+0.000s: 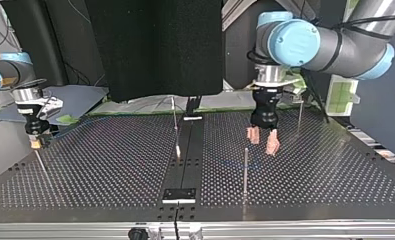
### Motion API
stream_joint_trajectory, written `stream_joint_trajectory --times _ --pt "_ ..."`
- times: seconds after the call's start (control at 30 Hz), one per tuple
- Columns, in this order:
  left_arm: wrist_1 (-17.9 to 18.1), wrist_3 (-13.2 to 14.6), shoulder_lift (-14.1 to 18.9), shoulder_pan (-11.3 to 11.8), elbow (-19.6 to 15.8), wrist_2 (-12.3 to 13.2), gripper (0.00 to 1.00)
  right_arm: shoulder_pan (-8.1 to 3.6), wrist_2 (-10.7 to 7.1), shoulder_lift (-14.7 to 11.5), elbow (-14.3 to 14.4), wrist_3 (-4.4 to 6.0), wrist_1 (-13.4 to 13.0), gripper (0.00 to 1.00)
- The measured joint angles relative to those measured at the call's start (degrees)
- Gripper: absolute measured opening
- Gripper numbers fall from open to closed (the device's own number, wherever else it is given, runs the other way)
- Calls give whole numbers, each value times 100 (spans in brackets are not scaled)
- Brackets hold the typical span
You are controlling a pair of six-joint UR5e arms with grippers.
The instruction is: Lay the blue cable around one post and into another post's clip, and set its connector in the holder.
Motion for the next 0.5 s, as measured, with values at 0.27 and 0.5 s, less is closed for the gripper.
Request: stream_joint_trajectory --times 0.27,0.5 --pt "-461 458 285 -26 452 -92 100 0 0 0 0 0 0 100" --pt "-852 849 27 -91 842 -217 100 0 0 0 0 0 0 100"
